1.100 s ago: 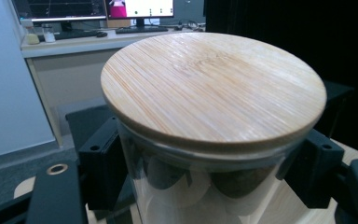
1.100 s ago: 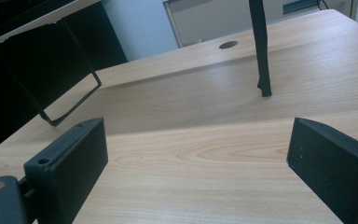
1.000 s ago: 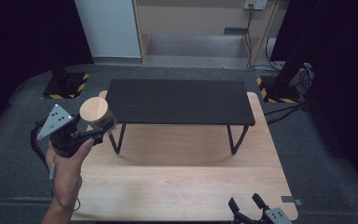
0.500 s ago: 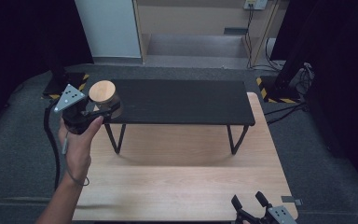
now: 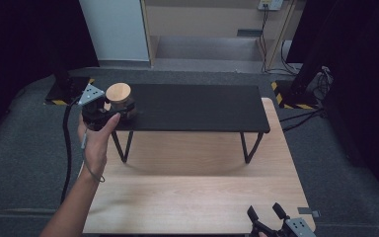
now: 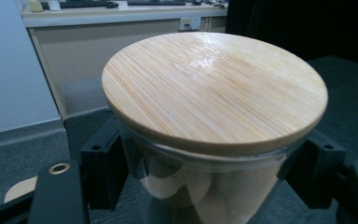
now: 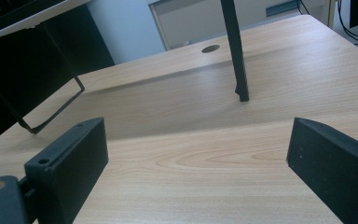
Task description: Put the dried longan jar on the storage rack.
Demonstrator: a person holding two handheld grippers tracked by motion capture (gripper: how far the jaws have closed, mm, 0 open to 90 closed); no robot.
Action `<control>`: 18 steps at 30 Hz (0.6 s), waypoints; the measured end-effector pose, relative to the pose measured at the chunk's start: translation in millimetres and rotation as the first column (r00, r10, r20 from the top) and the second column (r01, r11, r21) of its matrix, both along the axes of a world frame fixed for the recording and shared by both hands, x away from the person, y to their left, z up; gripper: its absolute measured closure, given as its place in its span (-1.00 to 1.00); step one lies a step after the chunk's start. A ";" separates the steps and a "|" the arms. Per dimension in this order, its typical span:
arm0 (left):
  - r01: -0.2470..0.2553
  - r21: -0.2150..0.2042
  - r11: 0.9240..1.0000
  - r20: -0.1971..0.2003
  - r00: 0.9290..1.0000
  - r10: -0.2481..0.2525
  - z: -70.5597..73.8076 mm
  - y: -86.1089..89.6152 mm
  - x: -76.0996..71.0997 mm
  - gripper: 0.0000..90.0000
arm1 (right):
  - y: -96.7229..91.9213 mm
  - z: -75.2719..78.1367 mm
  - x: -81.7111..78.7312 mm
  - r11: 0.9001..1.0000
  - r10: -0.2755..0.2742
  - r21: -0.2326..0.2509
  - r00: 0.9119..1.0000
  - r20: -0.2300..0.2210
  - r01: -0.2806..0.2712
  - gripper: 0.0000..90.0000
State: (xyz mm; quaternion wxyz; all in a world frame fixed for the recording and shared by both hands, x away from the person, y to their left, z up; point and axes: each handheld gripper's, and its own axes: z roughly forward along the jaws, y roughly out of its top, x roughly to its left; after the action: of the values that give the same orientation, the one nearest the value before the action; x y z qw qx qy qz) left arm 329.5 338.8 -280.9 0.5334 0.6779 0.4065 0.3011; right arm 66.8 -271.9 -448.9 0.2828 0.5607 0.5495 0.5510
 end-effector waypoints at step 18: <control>-0.012 0.029 1.000 -0.004 1.000 0.012 -9.1 -4.9 12.3 -0.46 | -0.6 -1.0 3.5 1.000 -0.006 -0.002 1.000 -0.008 0.006 -0.88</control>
State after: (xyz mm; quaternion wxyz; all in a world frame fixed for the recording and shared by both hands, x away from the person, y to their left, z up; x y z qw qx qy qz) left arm 341.8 333.9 -290.0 0.5210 0.6837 0.4074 0.3085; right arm 70.3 -272.5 -449.9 0.2826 0.5643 0.5497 0.5473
